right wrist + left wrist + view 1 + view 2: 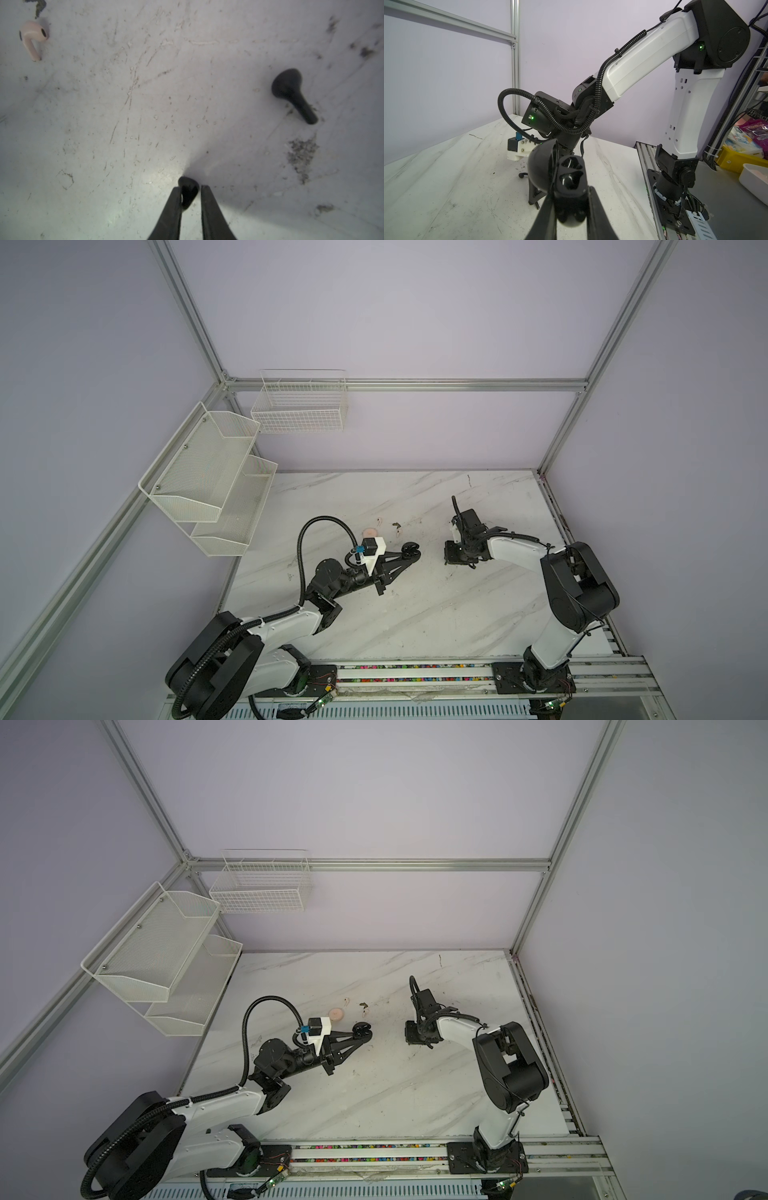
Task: Insert wireless bluetooth earbuds into charging case
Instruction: Pick up the wireless bluetooth earbud from the center of the table.
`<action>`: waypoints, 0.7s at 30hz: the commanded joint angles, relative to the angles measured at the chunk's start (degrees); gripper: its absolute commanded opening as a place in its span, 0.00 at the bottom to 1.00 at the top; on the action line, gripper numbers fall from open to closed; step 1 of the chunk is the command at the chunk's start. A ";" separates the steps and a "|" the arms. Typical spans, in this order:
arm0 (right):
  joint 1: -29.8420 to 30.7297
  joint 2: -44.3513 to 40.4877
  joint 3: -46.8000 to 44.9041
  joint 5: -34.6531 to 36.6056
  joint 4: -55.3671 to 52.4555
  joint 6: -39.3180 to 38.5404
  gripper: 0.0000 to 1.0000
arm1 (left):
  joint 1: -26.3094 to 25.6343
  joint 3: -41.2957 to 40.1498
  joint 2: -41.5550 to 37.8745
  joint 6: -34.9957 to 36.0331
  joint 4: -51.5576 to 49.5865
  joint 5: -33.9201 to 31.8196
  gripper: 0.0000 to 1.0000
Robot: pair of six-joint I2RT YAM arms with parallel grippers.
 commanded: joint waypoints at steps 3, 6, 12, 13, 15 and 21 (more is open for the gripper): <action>-0.25 1.48 1.30 -0.43 -1.45 -0.85 0.20 | -0.06 0.29 -0.11 -0.54 3.74 0.50 0.00; -0.27 1.59 1.38 -0.53 -1.60 -0.84 0.19 | -0.04 0.20 -0.30 -0.42 3.32 0.32 0.00; -0.25 1.50 1.52 -0.52 -1.75 -0.93 0.18 | -0.07 0.27 0.03 -0.43 3.73 0.50 0.00; -0.22 1.42 1.49 -0.53 -1.80 -0.99 0.17 | -0.06 0.34 0.08 -0.43 3.69 0.43 0.00; -0.23 1.34 1.51 -0.53 -1.93 -1.02 0.16 | -0.06 0.34 0.14 -0.48 3.68 0.33 0.00; -0.27 0.92 1.85 -0.21 -2.91 -1.25 0.15 | -0.06 0.32 0.08 -0.42 3.81 0.27 0.00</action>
